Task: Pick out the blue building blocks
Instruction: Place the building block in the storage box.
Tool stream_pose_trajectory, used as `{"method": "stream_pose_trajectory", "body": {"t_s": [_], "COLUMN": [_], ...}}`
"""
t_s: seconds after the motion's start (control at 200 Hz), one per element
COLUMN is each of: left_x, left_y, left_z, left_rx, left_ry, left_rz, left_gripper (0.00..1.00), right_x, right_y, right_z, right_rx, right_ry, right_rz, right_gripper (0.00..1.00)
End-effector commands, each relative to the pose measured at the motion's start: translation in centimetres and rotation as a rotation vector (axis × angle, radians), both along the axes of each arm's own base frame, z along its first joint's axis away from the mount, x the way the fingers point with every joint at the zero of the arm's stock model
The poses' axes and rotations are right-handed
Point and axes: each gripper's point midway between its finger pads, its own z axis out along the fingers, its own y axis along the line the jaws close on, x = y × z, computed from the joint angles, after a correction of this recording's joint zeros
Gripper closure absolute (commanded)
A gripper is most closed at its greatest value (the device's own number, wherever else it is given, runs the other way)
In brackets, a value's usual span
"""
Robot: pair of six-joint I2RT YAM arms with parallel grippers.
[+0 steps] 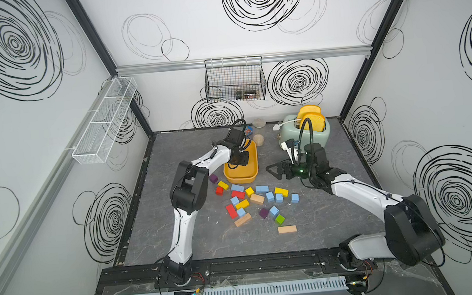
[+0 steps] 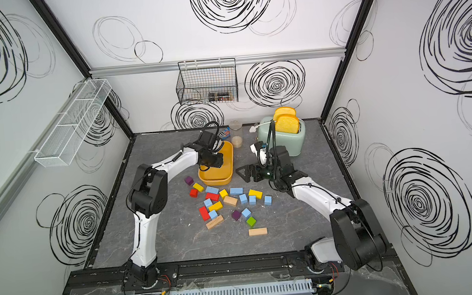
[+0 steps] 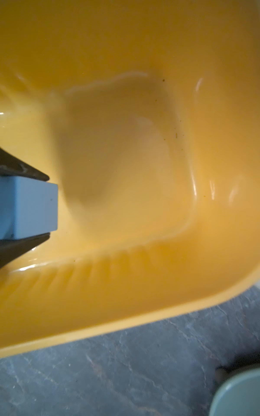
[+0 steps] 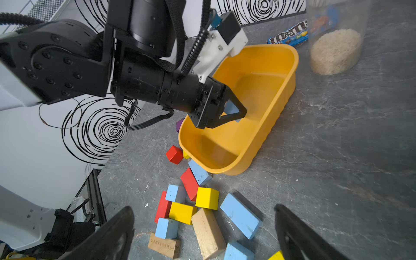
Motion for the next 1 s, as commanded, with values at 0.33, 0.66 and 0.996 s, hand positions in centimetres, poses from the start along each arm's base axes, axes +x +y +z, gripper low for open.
{"method": "stream_pose_trajectory", "body": {"t_s": [0.33,0.66,0.996], "left_x": [1.1,1.2,1.0], "left_y": [-0.9,-0.4,-0.6], "left_z": [-0.6,-1.2,2.9], "left_rx": [-0.02,0.002,-0.038], "left_ry": [0.01,0.02,-0.045], "left_rz": [0.011,0.029,0.034], "left_gripper": [0.63,0.51,0.36], "right_x": [0.0,-0.1,-0.1], "right_y": [-0.1,-0.3,-0.3], "right_z": [0.1,0.0,1.4], "right_rx": [-0.008,-0.014,-0.007], "right_ry": [-0.009,-0.01,-0.046], "right_rz": [0.002,-0.002,0.002], "right_gripper": [0.02,0.02,0.02]}}
